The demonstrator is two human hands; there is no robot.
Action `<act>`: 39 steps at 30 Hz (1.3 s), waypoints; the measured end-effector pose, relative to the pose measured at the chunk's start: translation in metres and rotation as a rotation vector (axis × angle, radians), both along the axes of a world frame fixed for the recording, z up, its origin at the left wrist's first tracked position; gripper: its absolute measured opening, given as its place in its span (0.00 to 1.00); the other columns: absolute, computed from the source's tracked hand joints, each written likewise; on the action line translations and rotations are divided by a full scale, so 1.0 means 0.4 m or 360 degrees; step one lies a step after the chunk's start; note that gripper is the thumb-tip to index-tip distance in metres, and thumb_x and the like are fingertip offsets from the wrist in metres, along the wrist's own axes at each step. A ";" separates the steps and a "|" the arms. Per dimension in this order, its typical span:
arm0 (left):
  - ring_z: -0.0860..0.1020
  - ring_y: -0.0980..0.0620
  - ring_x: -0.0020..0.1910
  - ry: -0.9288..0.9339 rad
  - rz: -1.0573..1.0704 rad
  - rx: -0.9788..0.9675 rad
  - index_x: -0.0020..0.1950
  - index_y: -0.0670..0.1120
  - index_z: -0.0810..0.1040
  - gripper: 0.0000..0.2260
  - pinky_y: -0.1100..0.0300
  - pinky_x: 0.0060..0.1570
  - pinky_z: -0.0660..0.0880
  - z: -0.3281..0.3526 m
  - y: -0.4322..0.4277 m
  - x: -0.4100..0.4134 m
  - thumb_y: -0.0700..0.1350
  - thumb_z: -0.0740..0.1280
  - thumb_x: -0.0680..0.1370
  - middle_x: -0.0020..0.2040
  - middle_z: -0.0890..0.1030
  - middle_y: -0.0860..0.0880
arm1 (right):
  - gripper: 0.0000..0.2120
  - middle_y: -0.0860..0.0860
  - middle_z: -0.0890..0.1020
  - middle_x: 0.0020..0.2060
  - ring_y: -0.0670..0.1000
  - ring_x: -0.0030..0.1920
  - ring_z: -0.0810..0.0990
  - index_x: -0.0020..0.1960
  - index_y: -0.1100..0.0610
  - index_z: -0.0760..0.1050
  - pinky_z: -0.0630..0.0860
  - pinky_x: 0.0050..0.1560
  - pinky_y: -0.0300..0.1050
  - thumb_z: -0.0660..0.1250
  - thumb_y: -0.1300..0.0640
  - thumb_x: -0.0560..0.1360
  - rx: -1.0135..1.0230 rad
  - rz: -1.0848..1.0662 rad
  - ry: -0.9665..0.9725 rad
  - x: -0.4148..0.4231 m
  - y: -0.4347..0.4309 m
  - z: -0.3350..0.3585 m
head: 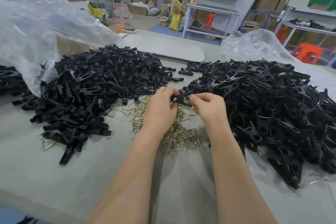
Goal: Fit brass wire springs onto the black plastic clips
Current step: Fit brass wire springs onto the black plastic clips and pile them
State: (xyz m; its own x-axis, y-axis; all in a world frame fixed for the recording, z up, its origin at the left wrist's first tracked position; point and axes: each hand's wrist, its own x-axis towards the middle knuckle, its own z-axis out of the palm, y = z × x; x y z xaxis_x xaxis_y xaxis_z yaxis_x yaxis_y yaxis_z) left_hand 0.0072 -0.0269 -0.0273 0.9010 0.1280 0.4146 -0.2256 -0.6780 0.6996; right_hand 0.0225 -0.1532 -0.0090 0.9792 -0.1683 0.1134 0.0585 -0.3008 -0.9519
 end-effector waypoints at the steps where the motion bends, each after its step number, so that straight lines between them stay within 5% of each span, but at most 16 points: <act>1: 0.70 0.58 0.49 -0.0001 -0.0002 0.0007 0.57 0.48 0.77 0.12 0.66 0.52 0.67 0.000 0.000 -0.001 0.37 0.67 0.76 0.50 0.72 0.57 | 0.09 0.48 0.80 0.29 0.47 0.33 0.76 0.35 0.49 0.78 0.77 0.46 0.50 0.71 0.56 0.73 -0.0011 -0.0012 0.0002 0.001 -0.001 -0.001; 19: 0.75 0.53 0.50 0.0043 -0.0246 0.0119 0.53 0.50 0.79 0.09 0.58 0.52 0.72 0.007 0.004 -0.011 0.40 0.70 0.74 0.49 0.75 0.56 | 0.08 0.49 0.75 0.26 0.48 0.31 0.71 0.33 0.57 0.78 0.69 0.37 0.43 0.71 0.61 0.71 -0.0059 0.0185 0.0176 0.014 -0.049 -0.002; 23: 0.73 0.56 0.47 0.0064 -0.0326 0.0076 0.52 0.50 0.79 0.09 0.64 0.48 0.68 0.015 0.009 -0.014 0.42 0.71 0.74 0.46 0.74 0.58 | 0.05 0.51 0.74 0.28 0.46 0.29 0.70 0.38 0.61 0.78 0.71 0.32 0.35 0.71 0.63 0.73 0.0223 0.0333 0.0338 0.014 -0.071 0.000; 26: 0.77 0.55 0.47 0.0169 -0.0471 -0.0160 0.48 0.53 0.78 0.07 0.61 0.52 0.74 0.028 0.017 -0.021 0.43 0.72 0.74 0.45 0.78 0.57 | 0.07 0.51 0.75 0.30 0.44 0.28 0.72 0.39 0.60 0.77 0.73 0.31 0.33 0.73 0.58 0.70 0.0586 0.0519 0.0481 0.008 -0.090 0.009; 29: 0.79 0.53 0.44 0.0260 -0.0623 -0.0442 0.47 0.54 0.79 0.07 0.55 0.51 0.78 0.048 0.016 -0.035 0.44 0.73 0.73 0.42 0.80 0.50 | 0.20 0.50 0.75 0.30 0.45 0.28 0.73 0.44 0.59 0.75 0.74 0.30 0.35 0.73 0.45 0.62 0.0981 0.0782 0.0732 0.002 -0.093 0.007; 33: 0.78 0.58 0.48 0.0172 -0.0663 -0.0543 0.46 0.54 0.79 0.07 0.61 0.53 0.73 0.061 0.014 -0.042 0.44 0.73 0.72 0.46 0.81 0.54 | 0.33 0.52 0.80 0.31 0.48 0.29 0.78 0.53 0.61 0.73 0.76 0.29 0.38 0.68 0.34 0.64 0.1066 0.1144 0.0867 -0.008 -0.071 -0.006; 36: 0.75 0.66 0.48 0.0145 -0.0648 -0.0557 0.45 0.58 0.78 0.09 0.65 0.52 0.68 0.064 0.014 -0.045 0.44 0.73 0.72 0.48 0.80 0.58 | 0.28 0.50 0.77 0.28 0.46 0.26 0.74 0.48 0.62 0.80 0.72 0.27 0.36 0.71 0.38 0.62 0.1208 0.1222 0.0724 -0.010 -0.050 -0.009; 39: 0.77 0.60 0.54 0.0171 -0.0698 -0.0590 0.49 0.55 0.79 0.10 0.58 0.60 0.72 0.066 0.010 -0.044 0.43 0.73 0.73 0.52 0.81 0.54 | 0.21 0.47 0.70 0.23 0.44 0.22 0.66 0.40 0.60 0.82 0.65 0.24 0.34 0.73 0.43 0.61 0.1374 0.1165 0.0625 -0.012 -0.031 -0.012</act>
